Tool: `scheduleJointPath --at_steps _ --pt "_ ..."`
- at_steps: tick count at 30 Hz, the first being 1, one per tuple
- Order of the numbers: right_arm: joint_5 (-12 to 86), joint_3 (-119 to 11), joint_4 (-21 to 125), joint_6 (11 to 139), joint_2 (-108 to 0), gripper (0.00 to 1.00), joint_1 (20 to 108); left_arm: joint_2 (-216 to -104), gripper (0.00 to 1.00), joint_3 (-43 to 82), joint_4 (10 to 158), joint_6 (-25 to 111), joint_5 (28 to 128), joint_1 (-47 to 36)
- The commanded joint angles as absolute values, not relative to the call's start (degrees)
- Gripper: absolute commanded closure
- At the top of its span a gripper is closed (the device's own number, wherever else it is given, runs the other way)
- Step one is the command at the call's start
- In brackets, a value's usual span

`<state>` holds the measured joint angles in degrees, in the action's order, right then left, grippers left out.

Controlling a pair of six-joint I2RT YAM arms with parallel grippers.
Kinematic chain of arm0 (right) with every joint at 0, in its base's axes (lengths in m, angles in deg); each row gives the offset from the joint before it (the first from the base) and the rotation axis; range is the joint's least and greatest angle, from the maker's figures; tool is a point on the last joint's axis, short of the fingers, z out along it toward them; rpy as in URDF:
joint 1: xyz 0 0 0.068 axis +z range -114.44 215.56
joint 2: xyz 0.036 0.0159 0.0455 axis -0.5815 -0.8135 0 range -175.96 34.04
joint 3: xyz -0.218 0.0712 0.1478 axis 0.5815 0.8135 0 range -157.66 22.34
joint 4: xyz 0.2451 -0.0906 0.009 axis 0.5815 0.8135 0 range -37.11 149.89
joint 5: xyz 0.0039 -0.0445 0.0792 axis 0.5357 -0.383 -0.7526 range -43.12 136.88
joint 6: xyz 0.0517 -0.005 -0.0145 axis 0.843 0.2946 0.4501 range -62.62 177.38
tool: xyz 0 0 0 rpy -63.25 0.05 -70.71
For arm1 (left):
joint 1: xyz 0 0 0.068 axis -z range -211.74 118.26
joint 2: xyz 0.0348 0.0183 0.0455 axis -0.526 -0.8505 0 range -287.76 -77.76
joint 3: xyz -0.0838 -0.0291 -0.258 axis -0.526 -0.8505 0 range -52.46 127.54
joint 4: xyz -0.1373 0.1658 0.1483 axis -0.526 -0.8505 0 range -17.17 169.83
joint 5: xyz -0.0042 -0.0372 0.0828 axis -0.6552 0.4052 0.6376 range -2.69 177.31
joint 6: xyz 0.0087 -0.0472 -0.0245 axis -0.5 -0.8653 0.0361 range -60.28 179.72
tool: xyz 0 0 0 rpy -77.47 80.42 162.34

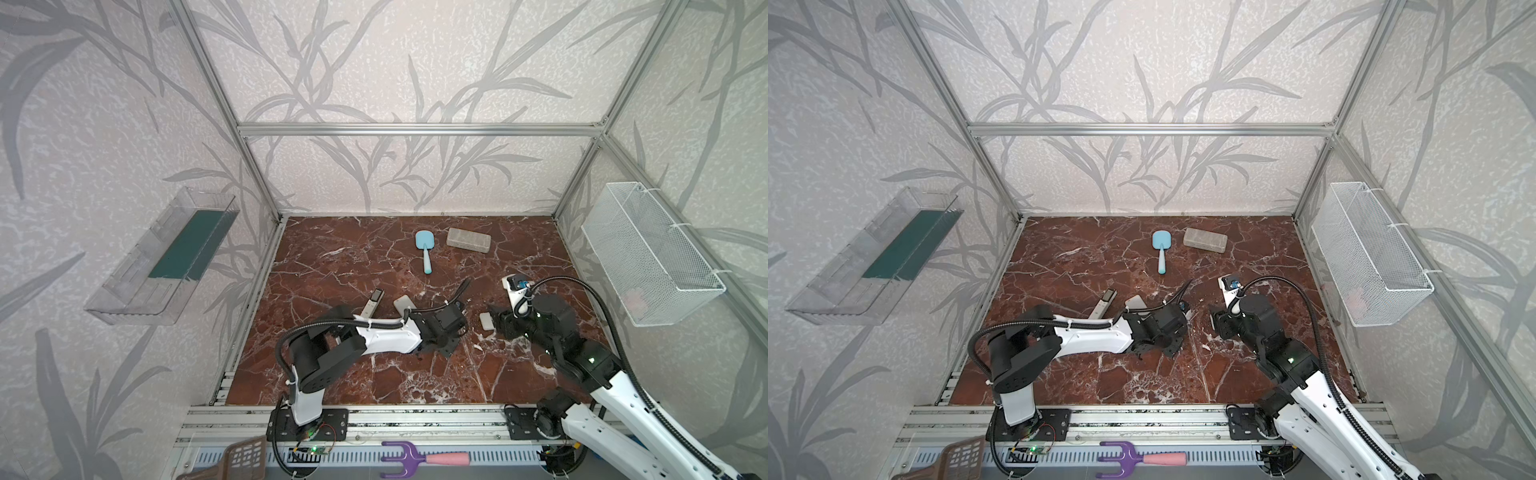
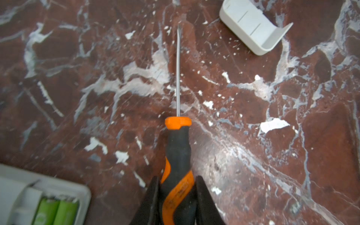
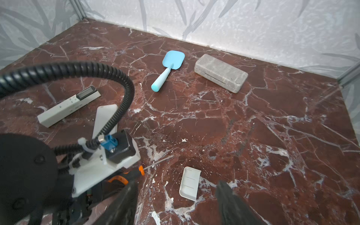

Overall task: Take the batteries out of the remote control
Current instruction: 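Grasp the orange-handled screwdriver with the left gripper and lift it, then hold the screwdriver up with the left gripper while the right gripper grasps its handle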

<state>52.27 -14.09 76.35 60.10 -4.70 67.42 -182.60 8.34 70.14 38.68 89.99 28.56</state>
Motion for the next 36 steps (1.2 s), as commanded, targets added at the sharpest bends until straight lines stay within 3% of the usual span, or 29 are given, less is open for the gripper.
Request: scheduleJointPath --at_steps 1,9,15,23,27,32,36 --pt "48.09 -12.09 70.88 53.25 -5.60 0.36 70.18 -176.23 0.82 7.28 67.95 40.93 86.34 25.61" --pt "61.15 -9.61 65.13 37.20 -6.98 0.34 85.05 -167.35 0.87 2.98 67.35 45.32 65.43 14.45" --pt "72.71 -11.33 61.23 15.69 -16.66 0.31 98.39 -167.21 0.86 9.02 54.14 48.66 60.39 11.50" --pt "74.63 -11.22 41.19 -0.53 -31.03 0.29 100.96 -167.84 0.87 13.69 44.25 49.74 53.35 9.71" --pt "74.96 -13.03 40.52 -1.77 -35.77 0.30 100.91 -165.74 0.86 12.59 44.34 49.78 49.71 8.48" --pt "74.09 -13.01 40.48 -0.30 -37.41 0.42 100.86 -164.30 0.87 12.17 43.60 51.35 43.77 6.71" --pt "73.95 -12.83 41.08 1.76 -36.99 0.59 100.86 -164.14 0.87 12.31 43.33 52.42 39.69 5.38"
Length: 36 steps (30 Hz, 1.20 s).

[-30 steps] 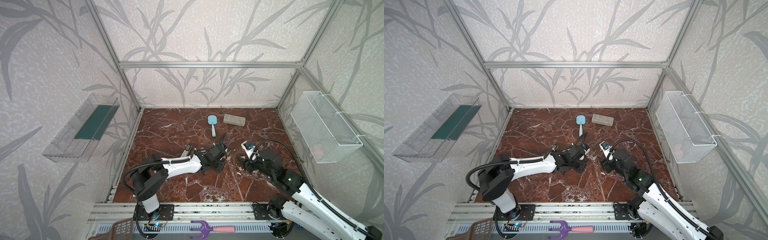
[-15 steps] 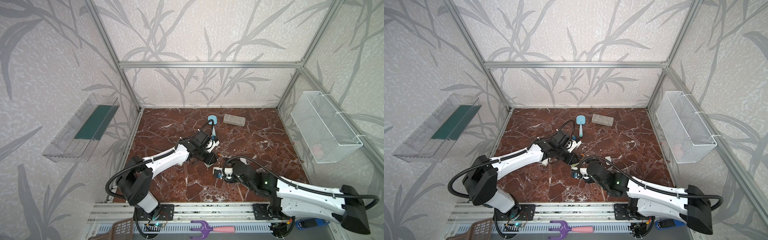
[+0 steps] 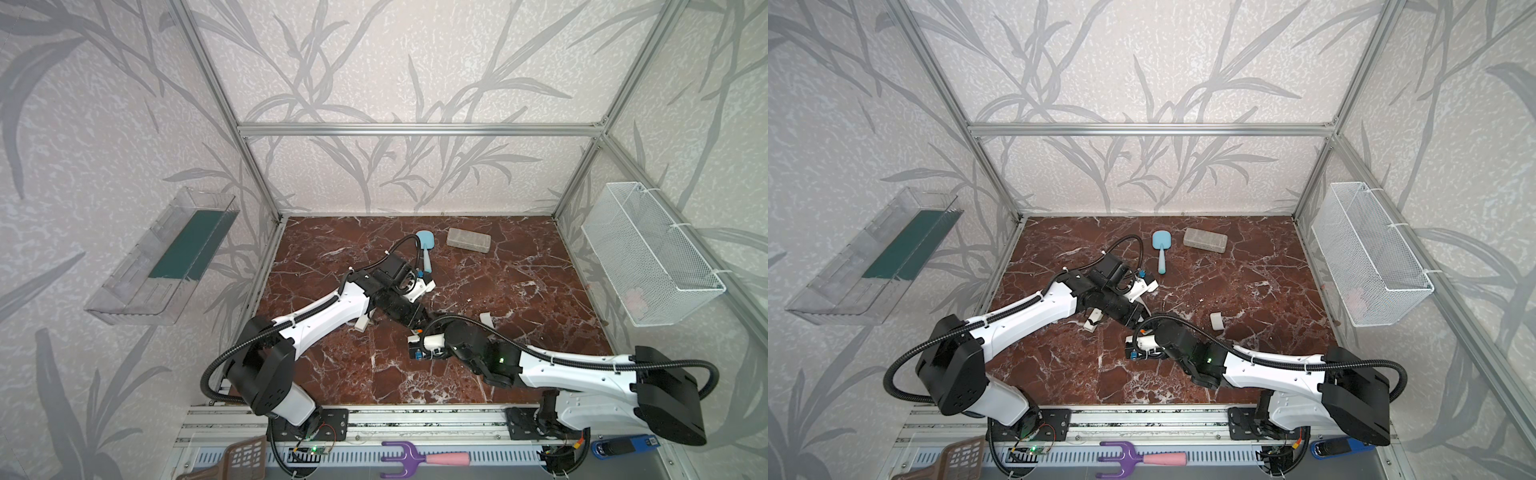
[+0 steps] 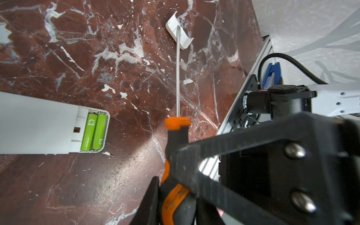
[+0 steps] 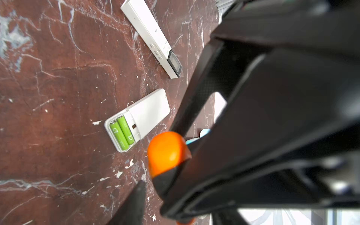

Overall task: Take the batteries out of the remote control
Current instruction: 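Hold the screwdriver up with the left gripper while the right gripper grasps its handle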

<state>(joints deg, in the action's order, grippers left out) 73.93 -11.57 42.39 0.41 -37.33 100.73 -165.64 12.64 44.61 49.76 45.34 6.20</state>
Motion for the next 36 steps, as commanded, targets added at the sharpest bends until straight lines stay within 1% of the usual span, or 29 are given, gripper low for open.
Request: scheduleJointPath --at_steps 1,7,9,11,13,15,17,18,20,21,22,24,25,27,28,29,31,34,36 --pt "73.87 -12.66 40.79 2.55 -36.80 0.64 100.90 -164.20 0.87 12.40 43.13 52.58 39.22 5.20" --pt "72.63 -13.19 41.31 5.13 -35.48 0.82 102.87 -164.73 0.85 11.82 42.03 53.53 33.46 4.23" --pt "72.57 -13.86 42.51 5.57 -35.65 0.85 103.28 -164.26 0.85 10.99 42.54 53.24 31.88 4.04" --pt "72.00 -13.96 43.29 5.85 -35.83 0.85 103.32 -163.71 0.85 10.48 43.48 52.39 30.95 3.71" --pt "71.58 -13.89 43.64 5.92 -36.13 0.80 103.33 -163.46 0.85 10.68 43.80 51.76 30.11 3.38" --pt "71.57 -13.87 43.29 6.14 -36.51 0.69 103.36 -163.20 0.85 10.99 43.63 51.38 29.51 3.34" --pt "72.33 -13.95 42.04 6.17 -37.26 0.53 103.52 -162.94 0.85 10.85 43.71 51.00 29.02 3.27" --pt "72.66 -14.17 41.74 6.25 -37.57 0.50 103.53 -162.92 0.85 10.78 43.39 51.03 28.96 3.25" --pt "72.75 -14.97 41.95 6.69 -38.29 0.49 103.70 -162.93 0.85 10.67 42.82 51.37 28.85 3.17" --pt "72.41 -15.33 42.35 6.80 -38.63 0.51 103.67 -163.00 0.85 10.70 42.58 51.46 28.70 3.10" --pt "72.12 -15.72 42.72 6.92 -38.88 0.58 103.69 -163.10 0.85 10.73 42.33 51.53 28.74 3.03" --pt "71.76 -16.06 42.80 7.39 -38.92 0.78 103.74 -163.10 0.84 10.89 42.38 51.48 28.93 2.90" --pt "71.60 -16.02 42.64 7.63 -38.82 0.84 103.72 -163.10 0.84 10.95 42.38 51.34 28.89 2.74" --pt "71.42 -15.77 41.94 8.66 -38.30 0.94 103.65 -162.78 0.80 10.92 43.25 50.76 28.74 2.64" --pt "71.41 -15.71 41.61 9.48 -38.01 0.97 103.69 -162.46 0.77 10.83 43.82 50.35 28.60 2.54" --pt "71.49 -15.46 40.97 10.45 -37.79 1.00 103.66 -161.92 0.71 10.59 44.65 50.10 28.19 2.38" --pt "71.27 -14.74 39.58 12.88 -37.18 1.00 103.53 -160.73 0.60 9.83 47.54 49.06 27.31 1.91" --pt "70.98 -13.82 37.13 18.47 -36.14 1.00 103.02 -158.80 0.51 9.47 51.93 46.96 27.08 0.74" --pt "70.19 -13.14 35.69 23.18 -35.40 1.00 101.97 -157.39 0.46 9.20 55.81 44.72 28.27 -0.51"
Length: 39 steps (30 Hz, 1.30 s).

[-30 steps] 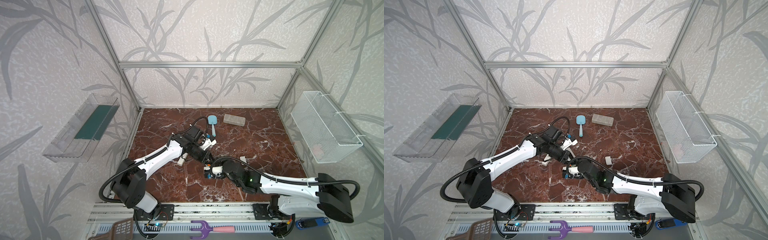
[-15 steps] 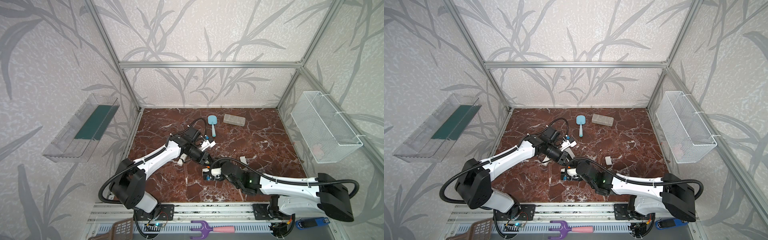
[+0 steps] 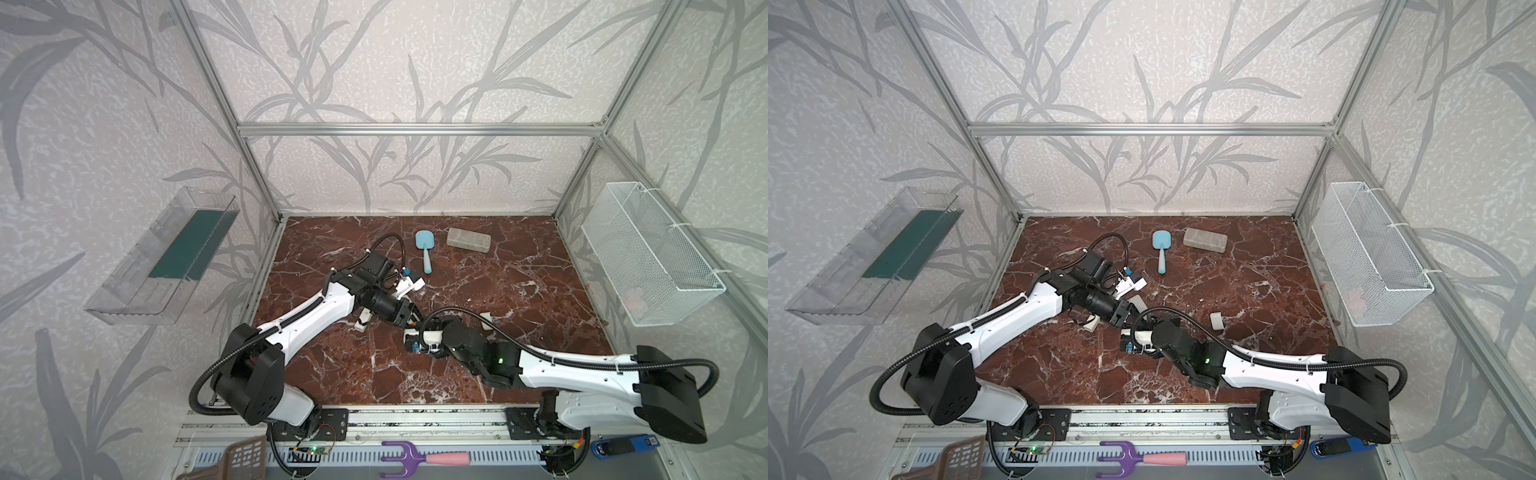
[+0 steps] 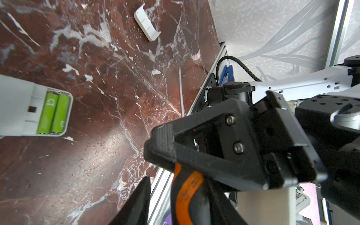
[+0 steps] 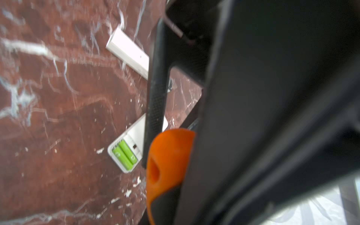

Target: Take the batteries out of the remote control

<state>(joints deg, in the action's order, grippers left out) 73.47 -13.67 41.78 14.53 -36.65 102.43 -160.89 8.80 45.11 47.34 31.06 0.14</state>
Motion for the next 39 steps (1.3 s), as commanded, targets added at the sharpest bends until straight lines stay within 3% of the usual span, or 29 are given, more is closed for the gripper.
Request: scheduleJointPath --at_steps 1,8,14,18,25,33,39 --pt "69.67 -13.00 35.34 25.69 -34.99 1.00 101.14 -156.55 0.45 9.15 57.51 43.34 30.06 -1.63" --pt "63.42 -13.56 34.52 43.58 -30.64 1.00 94.60 -146.37 0.42 3.64 73.49 32.85 38.29 -14.71" --pt "60.70 -17.32 37.62 57.69 -29.50 1.00 89.30 -139.32 0.55 -6.39 83.57 31.01 47.09 -17.61" --pt "56.16 -19.57 36.75 62.62 -29.85 1.00 88.09 -137.87 0.55 -14.28 95.54 29.01 48.44 -12.76" --pt "52.11 -22.34 34.34 72.41 -30.66 1.00 86.07 -132.42 0.49 -24.06 105.23 45.54 62.34 5.09" --pt "50.31 -21.78 31.01 76.00 -30.83 1.00 85.82 -136.04 0.50 -24.31 110.86 48.97 64.37 12.20" --pt "50.13 -21.09 30.57 78.45 -30.05 1.00 85.79 -141.22 0.54 -23.21 117.64 44.66 64.08 12.54"
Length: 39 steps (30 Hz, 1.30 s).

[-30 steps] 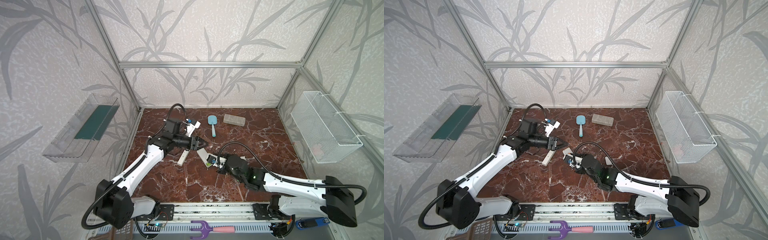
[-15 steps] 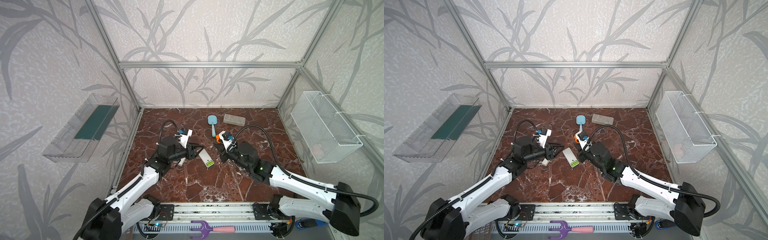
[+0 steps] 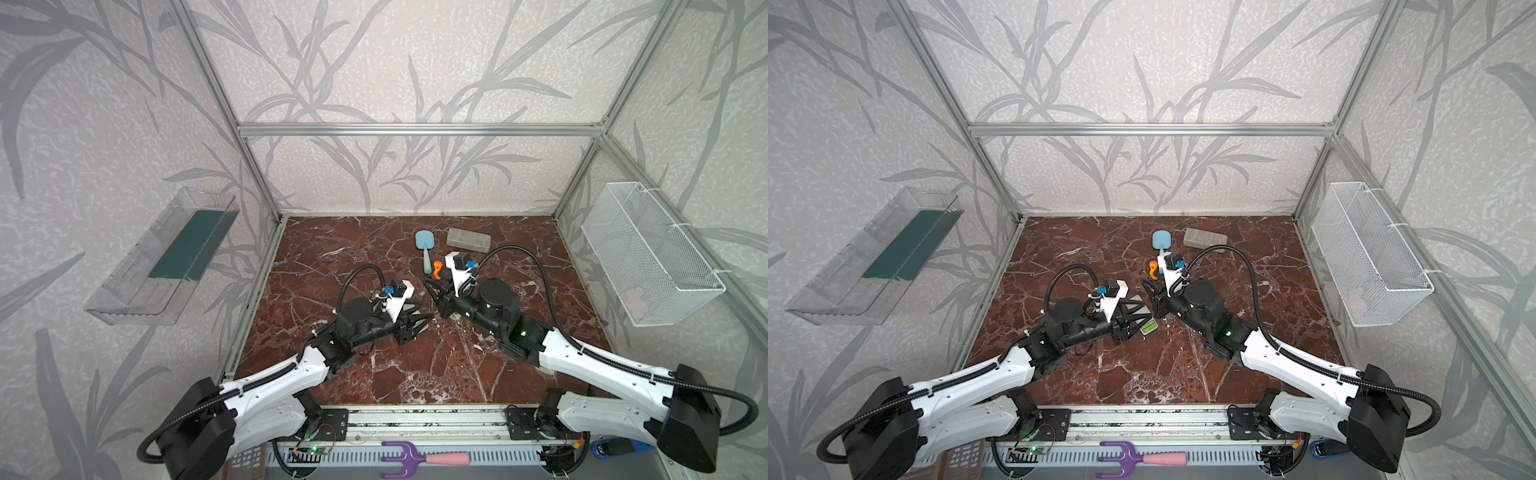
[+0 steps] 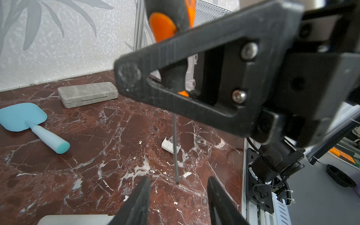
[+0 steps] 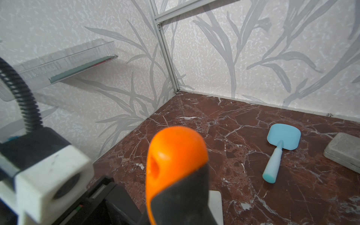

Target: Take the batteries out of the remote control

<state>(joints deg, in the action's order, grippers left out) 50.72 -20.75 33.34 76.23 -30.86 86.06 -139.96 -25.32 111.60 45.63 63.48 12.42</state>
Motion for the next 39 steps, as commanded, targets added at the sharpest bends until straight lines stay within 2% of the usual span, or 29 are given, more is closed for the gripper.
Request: scheduleJointPath --at_steps 1,9,17,18,21,22,25,33,39 --pt "50.18 -21.04 30.57 78.67 -29.87 1.00 85.81 -141.84 0.55 -22.88 117.80 44.26 63.64 12.47" --pt "49.78 -20.43 30.92 80.09 -28.90 1.00 85.74 -144.59 0.63 -21.20 118.20 43.38 61.08 12.47" --pt "50.22 -19.60 29.34 80.84 -28.71 0.97 85.73 -147.24 0.89 -19.31 118.60 42.09 59.51 12.47" --pt "50.37 -19.65 29.47 80.96 -28.48 0.92 85.74 -147.03 0.91 -19.39 118.31 42.34 59.84 12.47" --pt "52.17 -19.67 31.84 81.72 -26.95 0.48 85.74 -145.46 0.96 -19.09 114.83 44.55 61.22 12.47" --pt "53.12 -19.59 33.02 81.93 -26.10 0.39 85.65 -144.89 0.96 -18.61 112.21 45.88 61.76 12.48" --pt "55.86 -19.64 38.42 84.47 -22.98 0.30 85.23 -143.71 0.98 -16.61 104.11 50.36 63.65 12.47" --pt "58.53 -24.98 56.39 93.35 -20.80 0.31 84.60 -143.15 1.00 -12.76 91.53 57.75 68.01 12.52" --pt "55.60 -29.13 59.46 95.90 -25.46 0.36 84.52 -142.77 1.00 -11.64 88.28 59.80 68.50 12.47"
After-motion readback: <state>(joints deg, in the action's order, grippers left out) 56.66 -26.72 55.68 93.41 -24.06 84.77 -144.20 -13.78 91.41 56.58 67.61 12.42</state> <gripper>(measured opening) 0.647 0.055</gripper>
